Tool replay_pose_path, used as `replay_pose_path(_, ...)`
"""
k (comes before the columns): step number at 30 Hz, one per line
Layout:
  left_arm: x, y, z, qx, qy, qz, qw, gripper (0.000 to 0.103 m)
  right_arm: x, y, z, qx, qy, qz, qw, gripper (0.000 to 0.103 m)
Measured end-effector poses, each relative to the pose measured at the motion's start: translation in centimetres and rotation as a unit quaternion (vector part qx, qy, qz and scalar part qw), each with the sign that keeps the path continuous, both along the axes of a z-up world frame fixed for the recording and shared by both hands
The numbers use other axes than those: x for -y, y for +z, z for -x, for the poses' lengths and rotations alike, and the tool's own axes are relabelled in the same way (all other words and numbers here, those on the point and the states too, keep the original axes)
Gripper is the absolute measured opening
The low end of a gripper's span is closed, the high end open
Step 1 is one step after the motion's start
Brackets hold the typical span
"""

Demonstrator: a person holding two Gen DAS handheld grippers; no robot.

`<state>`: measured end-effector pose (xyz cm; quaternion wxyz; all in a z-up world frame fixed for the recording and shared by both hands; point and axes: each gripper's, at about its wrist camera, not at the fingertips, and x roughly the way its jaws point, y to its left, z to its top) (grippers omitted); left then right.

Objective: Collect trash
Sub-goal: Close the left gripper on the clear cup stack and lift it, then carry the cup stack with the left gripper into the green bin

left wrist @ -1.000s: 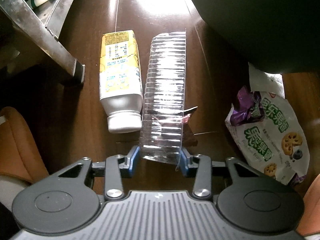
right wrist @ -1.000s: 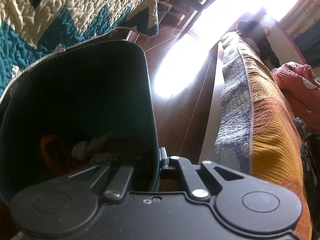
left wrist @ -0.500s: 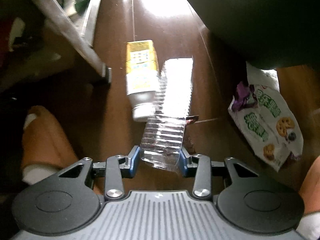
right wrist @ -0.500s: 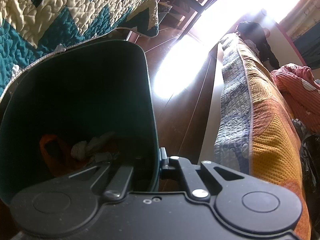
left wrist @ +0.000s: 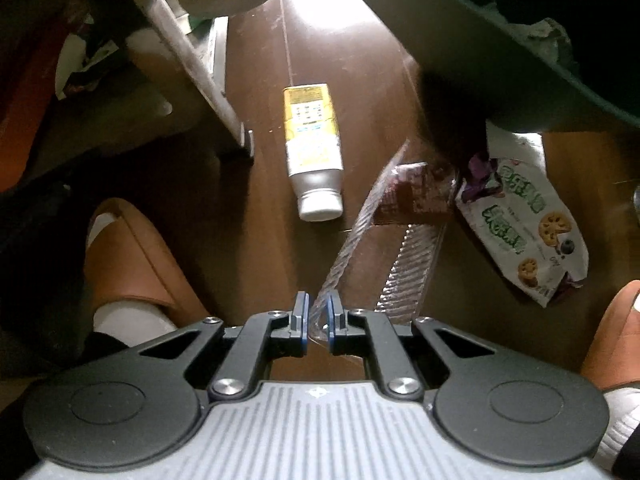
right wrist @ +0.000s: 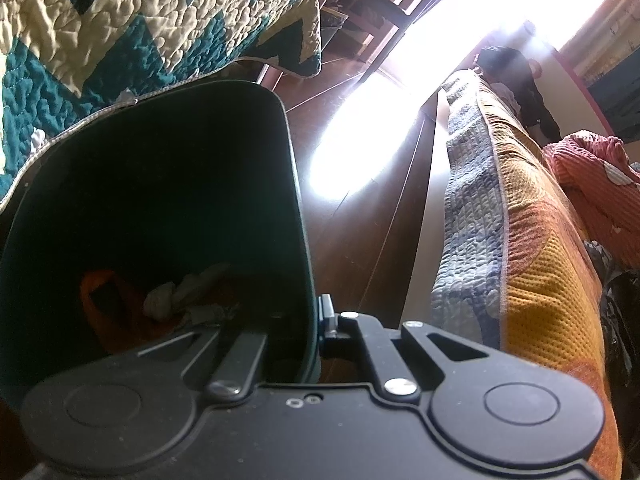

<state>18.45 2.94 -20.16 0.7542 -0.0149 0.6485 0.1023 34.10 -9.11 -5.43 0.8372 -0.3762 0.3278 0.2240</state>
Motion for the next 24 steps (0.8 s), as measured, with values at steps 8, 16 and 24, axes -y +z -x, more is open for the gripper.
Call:
replay_pose_path(8,-0.3,2.2,0.7,-0.012,-0.029,0.012,0.9994,0.008,-0.2,0.0,0.2,0.001,0.003,-0.001,1.0,0.004)
replay_pose_path(16,-1.9,7.9,2.6,0.002,-0.05,0.028,0.9984,0.008,0.1,0.0,-0.2,-0.004,-0.008,-0.004,1.0,0.003)
replay_pose_path(24,-3.1,15.1,4.6,0.026,-0.064,0.033,0.997,0.008,0.2,0.0,-0.4,-0.003,-0.009,0.0,1.0,0.003)
